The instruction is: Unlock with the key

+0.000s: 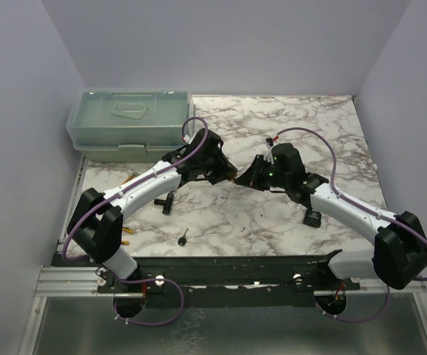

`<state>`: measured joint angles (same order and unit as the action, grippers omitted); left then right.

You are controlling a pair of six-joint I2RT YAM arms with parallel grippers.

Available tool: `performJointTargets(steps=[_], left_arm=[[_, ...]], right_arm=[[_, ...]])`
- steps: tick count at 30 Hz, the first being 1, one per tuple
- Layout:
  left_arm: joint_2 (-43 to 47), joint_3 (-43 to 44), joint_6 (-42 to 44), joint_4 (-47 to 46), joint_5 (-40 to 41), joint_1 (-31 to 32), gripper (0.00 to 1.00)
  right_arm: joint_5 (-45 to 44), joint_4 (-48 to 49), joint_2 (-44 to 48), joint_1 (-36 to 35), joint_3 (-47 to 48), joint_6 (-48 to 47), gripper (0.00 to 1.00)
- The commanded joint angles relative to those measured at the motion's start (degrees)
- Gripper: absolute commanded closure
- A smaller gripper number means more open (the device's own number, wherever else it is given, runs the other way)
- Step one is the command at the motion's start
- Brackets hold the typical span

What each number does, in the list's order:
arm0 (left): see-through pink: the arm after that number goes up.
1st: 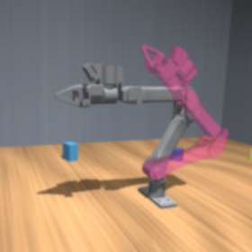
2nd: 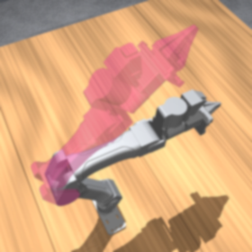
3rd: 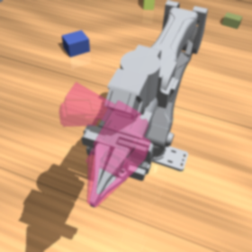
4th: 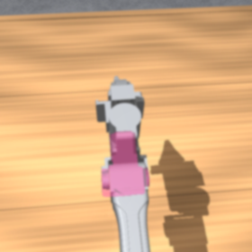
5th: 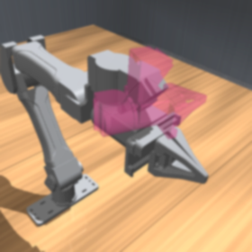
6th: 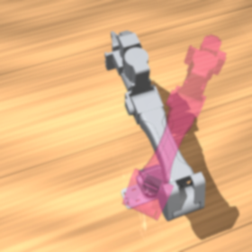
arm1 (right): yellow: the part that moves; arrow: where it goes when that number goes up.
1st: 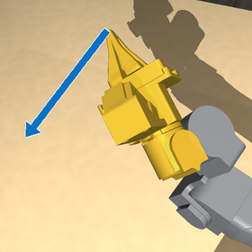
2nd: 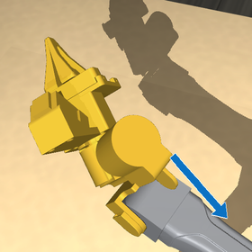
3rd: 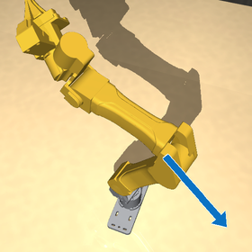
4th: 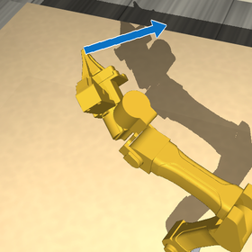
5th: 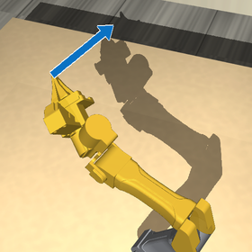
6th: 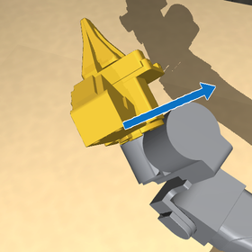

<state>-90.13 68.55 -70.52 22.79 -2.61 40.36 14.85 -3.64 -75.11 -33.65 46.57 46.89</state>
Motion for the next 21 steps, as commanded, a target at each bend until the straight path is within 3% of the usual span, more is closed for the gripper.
performJointTargets(steps=[1,10,21], left_arm=[[1.4,0.0,-0.8,-1.9,-0.3,0.3,1.0],[2.0,-0.3,-1.2,-2.2,-1.3,0.3,1.0],[3.6,-0.6,-1.6,-3.1,-3.4,0.3,1.0]], right_arm=[[0.0,2.1,-1.0,0.2,-0.1,0.4,0.89],[-0.2,3.1,-1.6,0.2,0.3,0.5,0.99],[-0.9,10.5,-0.8,0.2,-0.9,-1.2,1.0]])
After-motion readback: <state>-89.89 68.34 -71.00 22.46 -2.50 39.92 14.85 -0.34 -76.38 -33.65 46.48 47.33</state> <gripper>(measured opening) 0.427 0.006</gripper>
